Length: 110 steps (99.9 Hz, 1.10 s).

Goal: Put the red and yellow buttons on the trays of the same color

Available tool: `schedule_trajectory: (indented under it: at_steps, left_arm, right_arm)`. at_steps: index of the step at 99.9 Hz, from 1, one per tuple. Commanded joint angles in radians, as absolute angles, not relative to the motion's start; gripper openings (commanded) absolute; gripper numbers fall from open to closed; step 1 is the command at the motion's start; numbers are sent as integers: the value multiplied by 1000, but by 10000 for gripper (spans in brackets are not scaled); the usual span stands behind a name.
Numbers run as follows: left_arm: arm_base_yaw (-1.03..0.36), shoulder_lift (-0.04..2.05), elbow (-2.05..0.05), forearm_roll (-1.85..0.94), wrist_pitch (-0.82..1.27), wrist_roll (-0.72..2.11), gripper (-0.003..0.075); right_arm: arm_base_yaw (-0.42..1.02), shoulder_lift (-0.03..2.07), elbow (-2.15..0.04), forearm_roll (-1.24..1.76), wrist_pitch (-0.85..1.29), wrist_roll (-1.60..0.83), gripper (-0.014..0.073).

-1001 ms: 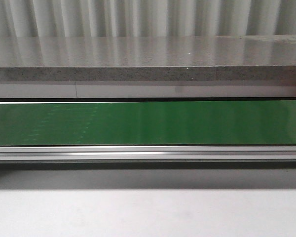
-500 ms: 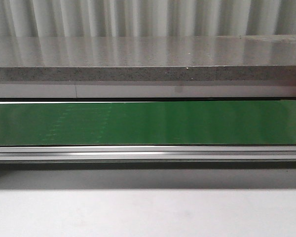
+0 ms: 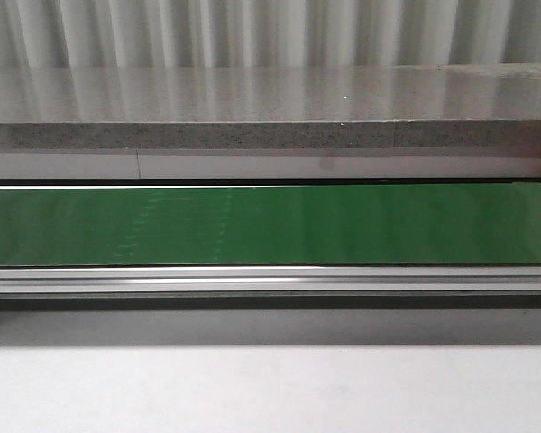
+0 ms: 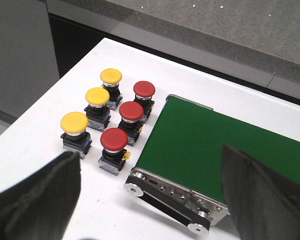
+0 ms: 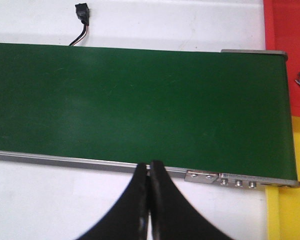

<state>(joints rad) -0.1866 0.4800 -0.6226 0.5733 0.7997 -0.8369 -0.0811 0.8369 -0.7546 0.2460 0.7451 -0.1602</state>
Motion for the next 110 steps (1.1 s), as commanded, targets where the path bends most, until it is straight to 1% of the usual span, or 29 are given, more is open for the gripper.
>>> schedule_trajectory:
  at_steps: [1,24,57,90,110]
  left_arm:
    - [-184,562,-678,614,752,-882,556]
    - [-152,766,-751,625,731,-884,556]
    - [27,1023,-871,558,701,-870,556]
    - [128,1201,-877,538,651,-792,556]
    - [151,1275,-877,521,610,-740,556]
  right_arm:
    - [-80,831,-781,256,700,-171,-67]
    - [-80,831,-781,256,700,-171,-67]
    - [-80,831,-781,256,700,-171,-67]
    - [-80,831,-781,256,700,-171,-67]
    - [-80,831,-781,256,700,-171,-67]
